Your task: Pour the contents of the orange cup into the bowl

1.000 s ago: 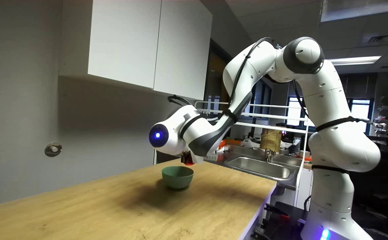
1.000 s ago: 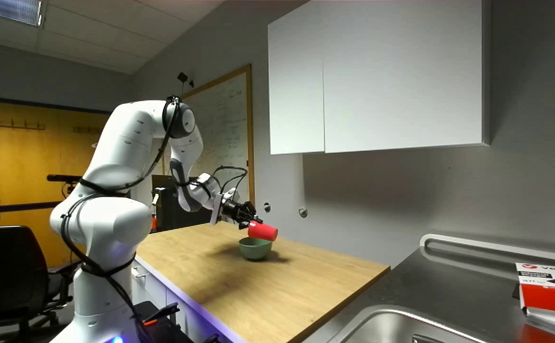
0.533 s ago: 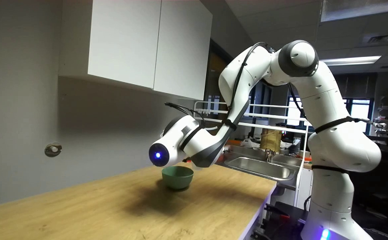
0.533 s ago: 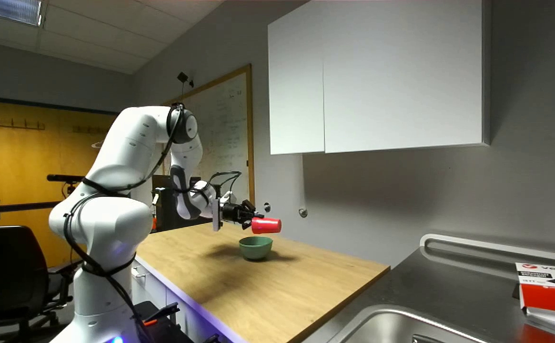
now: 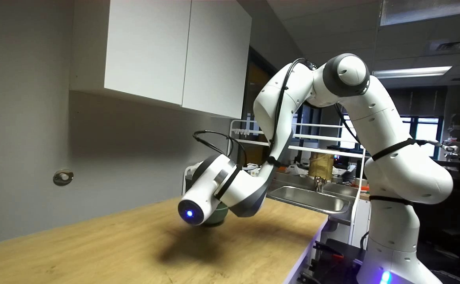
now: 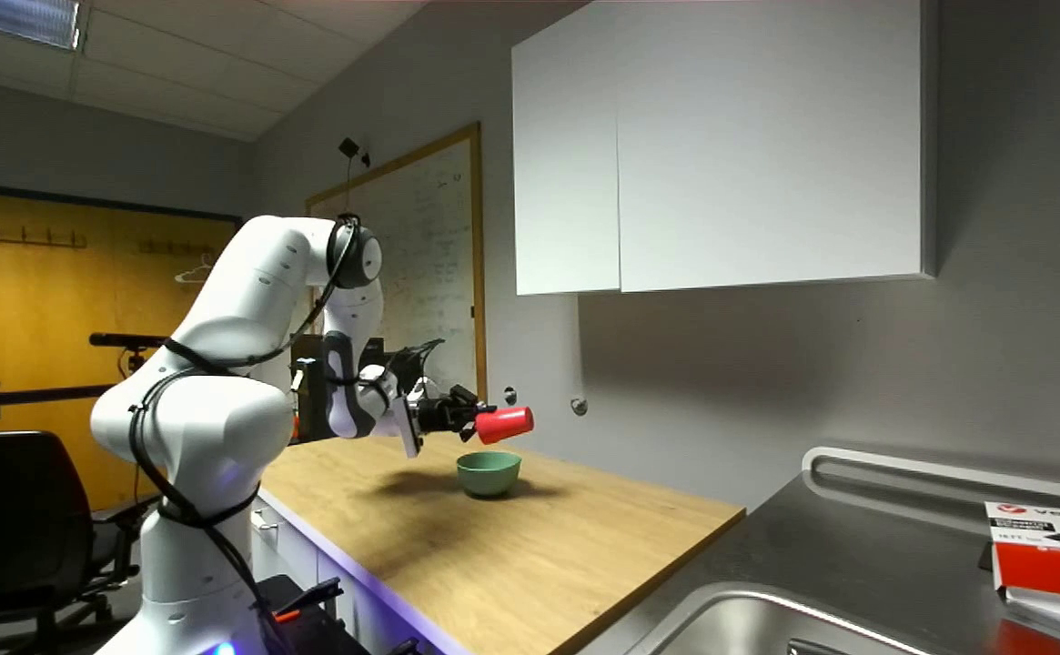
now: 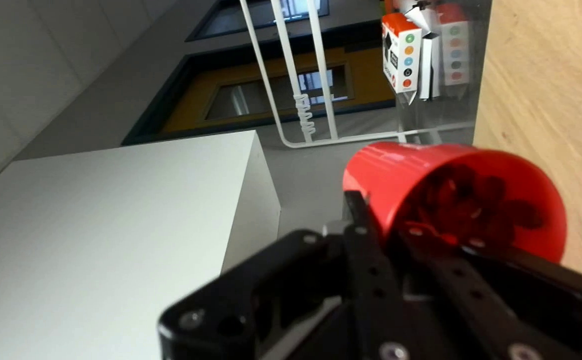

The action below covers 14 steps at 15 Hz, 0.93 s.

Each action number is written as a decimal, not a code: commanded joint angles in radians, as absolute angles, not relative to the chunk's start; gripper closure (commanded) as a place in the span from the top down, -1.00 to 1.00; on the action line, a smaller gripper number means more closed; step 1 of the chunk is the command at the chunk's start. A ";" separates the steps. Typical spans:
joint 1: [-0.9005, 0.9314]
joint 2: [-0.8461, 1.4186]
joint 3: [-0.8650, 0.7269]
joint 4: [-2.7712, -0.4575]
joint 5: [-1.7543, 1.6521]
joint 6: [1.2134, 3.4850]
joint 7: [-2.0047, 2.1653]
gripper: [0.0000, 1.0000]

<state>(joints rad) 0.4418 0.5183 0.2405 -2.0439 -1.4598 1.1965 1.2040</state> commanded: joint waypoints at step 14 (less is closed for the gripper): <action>0.444 0.602 0.267 -2.042 -1.652 0.898 1.344 -0.94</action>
